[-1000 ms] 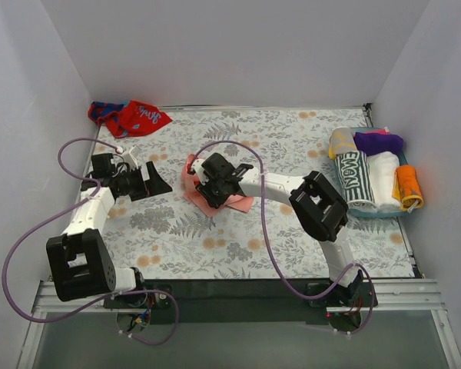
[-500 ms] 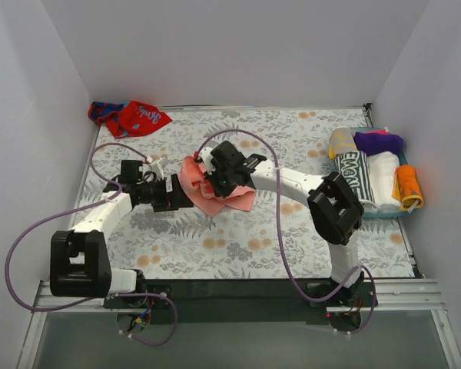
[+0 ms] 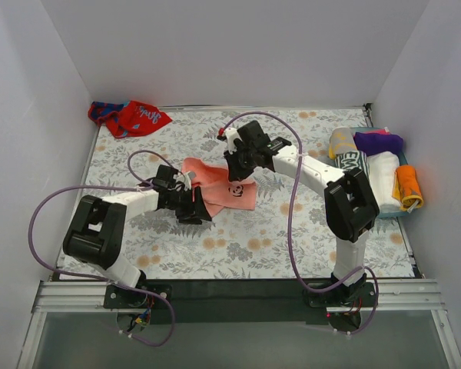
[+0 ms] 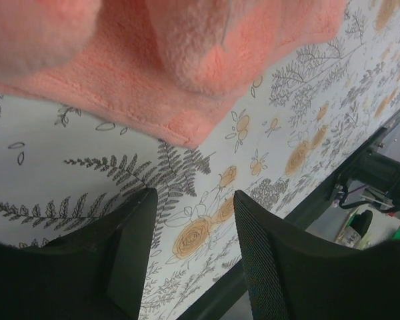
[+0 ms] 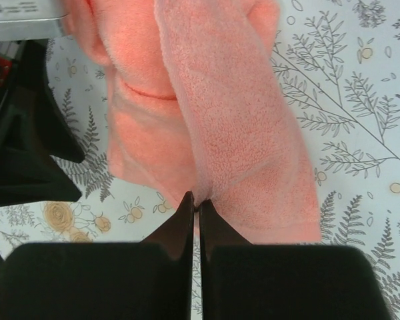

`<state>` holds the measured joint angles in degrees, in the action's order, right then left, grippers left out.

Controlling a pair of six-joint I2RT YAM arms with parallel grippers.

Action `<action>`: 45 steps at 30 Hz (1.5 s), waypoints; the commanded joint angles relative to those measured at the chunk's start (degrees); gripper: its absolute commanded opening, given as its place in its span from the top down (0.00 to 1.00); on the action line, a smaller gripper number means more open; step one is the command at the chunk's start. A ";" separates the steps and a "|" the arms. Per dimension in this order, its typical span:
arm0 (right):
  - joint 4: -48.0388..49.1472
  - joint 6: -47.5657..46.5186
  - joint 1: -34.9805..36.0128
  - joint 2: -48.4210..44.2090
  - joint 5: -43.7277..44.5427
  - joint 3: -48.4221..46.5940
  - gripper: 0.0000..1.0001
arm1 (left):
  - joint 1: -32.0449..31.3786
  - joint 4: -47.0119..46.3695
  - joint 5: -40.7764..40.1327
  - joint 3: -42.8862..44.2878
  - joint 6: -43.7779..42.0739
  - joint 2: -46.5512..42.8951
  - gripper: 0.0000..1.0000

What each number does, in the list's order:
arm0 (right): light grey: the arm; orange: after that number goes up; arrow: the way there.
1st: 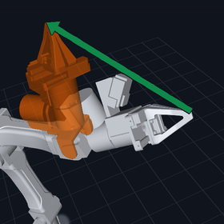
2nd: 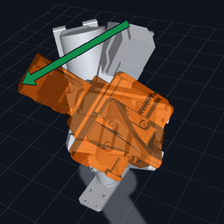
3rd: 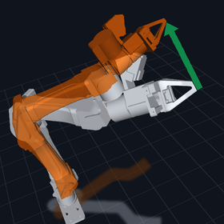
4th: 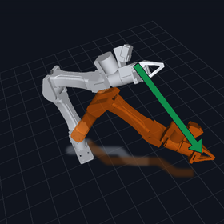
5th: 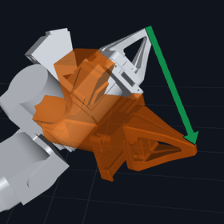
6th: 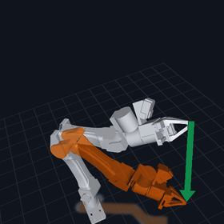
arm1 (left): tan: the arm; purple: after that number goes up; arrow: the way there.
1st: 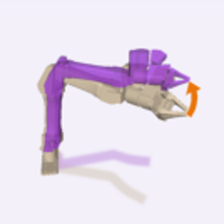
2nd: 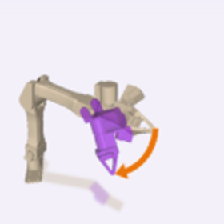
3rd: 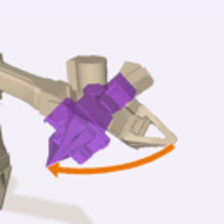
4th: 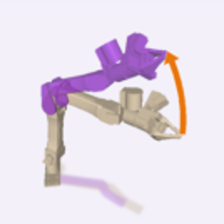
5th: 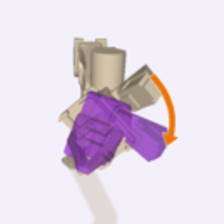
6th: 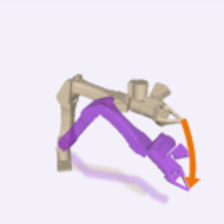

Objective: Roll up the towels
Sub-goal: Flatten the towel

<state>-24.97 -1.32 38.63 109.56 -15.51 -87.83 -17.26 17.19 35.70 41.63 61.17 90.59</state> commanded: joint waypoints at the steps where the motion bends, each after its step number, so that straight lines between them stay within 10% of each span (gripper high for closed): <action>1: -0.60 0.97 -0.75 -0.93 -3.91 -0.68 0.99 | -1.90 -1.11 -10.99 3.19 2.99 2.48 0.54; 9: -0.60 0.97 -3.82 -1.54 -5.50 0.38 0.99 | -4.45 1.53 -19.35 8.03 2.82 7.06 0.54; 20: -0.78 0.97 -6.02 -3.82 -6.82 2.40 0.99 | -5.68 7.49 -23.92 13.04 -2.80 7.42 1.00; 45: -9.74 -17.21 -22.02 -19.55 -9.72 -1.29 0.99 | 10.75 10.51 -38.68 27.90 -49.55 -14.37 1.00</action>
<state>-32.45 -12.62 16.82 93.84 -24.18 -86.19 -6.55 31.77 1.43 67.77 21.32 82.13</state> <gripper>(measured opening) 0.015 0.008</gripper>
